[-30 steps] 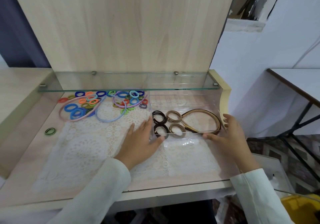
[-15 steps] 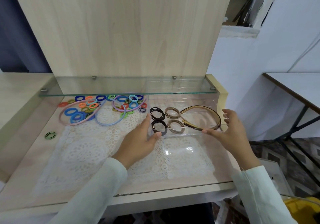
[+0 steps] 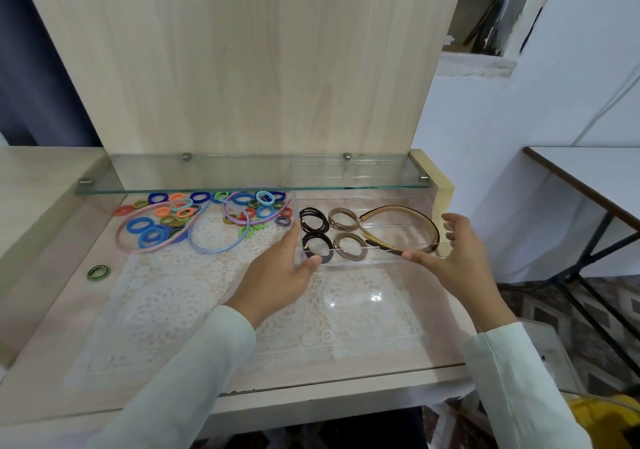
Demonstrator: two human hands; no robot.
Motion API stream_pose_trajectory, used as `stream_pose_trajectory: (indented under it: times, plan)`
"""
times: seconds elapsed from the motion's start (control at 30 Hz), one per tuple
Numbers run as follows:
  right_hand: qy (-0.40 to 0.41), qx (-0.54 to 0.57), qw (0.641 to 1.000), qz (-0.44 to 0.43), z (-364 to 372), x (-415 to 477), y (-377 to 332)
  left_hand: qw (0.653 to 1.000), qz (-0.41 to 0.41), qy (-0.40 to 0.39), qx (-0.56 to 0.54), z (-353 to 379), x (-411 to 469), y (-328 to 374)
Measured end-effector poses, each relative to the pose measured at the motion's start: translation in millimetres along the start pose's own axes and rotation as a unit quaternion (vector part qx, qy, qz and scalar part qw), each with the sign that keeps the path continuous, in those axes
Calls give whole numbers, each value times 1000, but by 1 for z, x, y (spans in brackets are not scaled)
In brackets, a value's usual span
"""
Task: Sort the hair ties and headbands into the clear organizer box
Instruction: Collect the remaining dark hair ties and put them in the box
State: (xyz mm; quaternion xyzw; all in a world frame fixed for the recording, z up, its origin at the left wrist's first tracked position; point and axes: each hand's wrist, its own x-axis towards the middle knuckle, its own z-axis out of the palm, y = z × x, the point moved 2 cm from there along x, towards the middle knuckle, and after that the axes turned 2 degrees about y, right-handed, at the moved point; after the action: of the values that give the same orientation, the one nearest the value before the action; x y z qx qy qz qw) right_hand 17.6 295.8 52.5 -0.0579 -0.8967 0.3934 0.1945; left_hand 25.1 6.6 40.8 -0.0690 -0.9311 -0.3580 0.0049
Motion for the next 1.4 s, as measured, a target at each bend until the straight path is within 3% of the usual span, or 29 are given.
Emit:
stream_pose_trajectory:
  times: [0.3, 0.73, 1.13, 1.4]
  plan:
    - [13, -10, 1000, -17, 12, 15, -2, 998, -16, 50, -30, -3, 17, -3]
    - [107, -10, 992, -70, 38, 32, -5, 972, -51, 178, -148, 8, 40, -12]
    - [216, -60, 974, -17, 68, 52, -8, 956, -13, 264, -127, 16, 74, -18]
    - [215, -7, 976, -20, 80, 58, -7, 943, -3, 279, -179, 27, 84, -23]
